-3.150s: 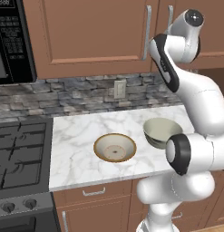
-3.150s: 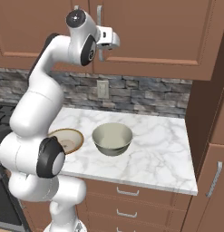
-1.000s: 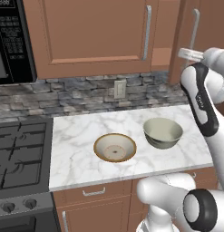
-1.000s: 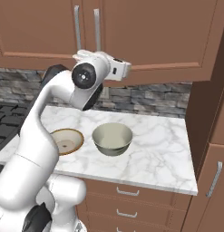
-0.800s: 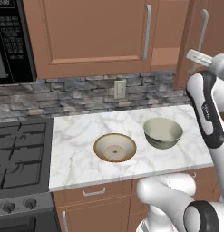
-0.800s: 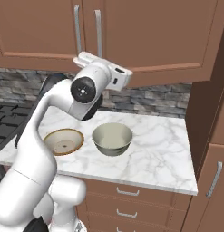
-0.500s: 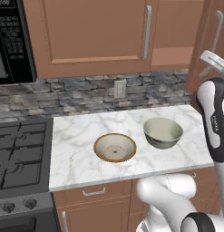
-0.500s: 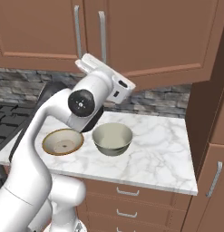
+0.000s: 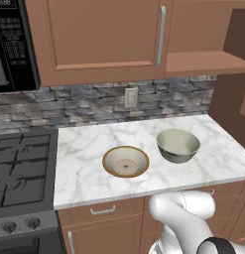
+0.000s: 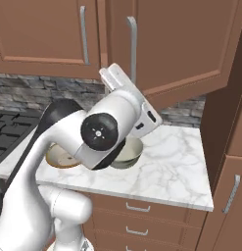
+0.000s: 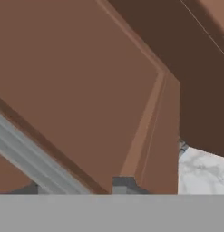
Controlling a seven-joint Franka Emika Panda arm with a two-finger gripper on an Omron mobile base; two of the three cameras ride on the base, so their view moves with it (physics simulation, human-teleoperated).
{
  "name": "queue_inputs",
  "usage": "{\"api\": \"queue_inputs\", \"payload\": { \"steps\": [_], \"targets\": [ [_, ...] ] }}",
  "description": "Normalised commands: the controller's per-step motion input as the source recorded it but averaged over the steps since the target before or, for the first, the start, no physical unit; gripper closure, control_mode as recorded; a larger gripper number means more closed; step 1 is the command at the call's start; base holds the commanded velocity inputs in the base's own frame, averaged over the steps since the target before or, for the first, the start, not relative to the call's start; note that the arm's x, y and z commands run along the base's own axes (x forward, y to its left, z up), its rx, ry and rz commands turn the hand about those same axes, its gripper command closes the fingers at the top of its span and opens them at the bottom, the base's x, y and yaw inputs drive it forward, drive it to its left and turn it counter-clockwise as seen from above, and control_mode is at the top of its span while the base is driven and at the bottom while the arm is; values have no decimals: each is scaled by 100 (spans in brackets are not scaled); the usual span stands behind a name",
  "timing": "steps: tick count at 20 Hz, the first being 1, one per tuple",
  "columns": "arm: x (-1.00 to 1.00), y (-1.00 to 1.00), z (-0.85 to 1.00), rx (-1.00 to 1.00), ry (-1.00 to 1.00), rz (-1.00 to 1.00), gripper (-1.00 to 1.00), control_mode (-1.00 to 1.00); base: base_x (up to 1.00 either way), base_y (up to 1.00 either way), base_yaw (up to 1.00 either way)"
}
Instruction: Open the cabinet. Pick the bowls from the counter and place them in the cabinet. Then close the cabinet.
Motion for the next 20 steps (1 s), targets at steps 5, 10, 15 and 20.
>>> {"api": "queue_inputs", "payload": {
  "steps": [5, 10, 15, 20],
  "targets": [
    [-100, 28, -26, -1, -19, -2, -100, -100, 0, 0, 0],
    [-100, 73, 1, -10, -56, 0, -100, -100, 0, 0, 0],
    [-100, 76, 20, -15, -54, 0, -100, -100, 0, 0, 0],
    [-76, 100, 38, -21, -21, -1, -100, -100, 0, 0, 0]
  ]
}}
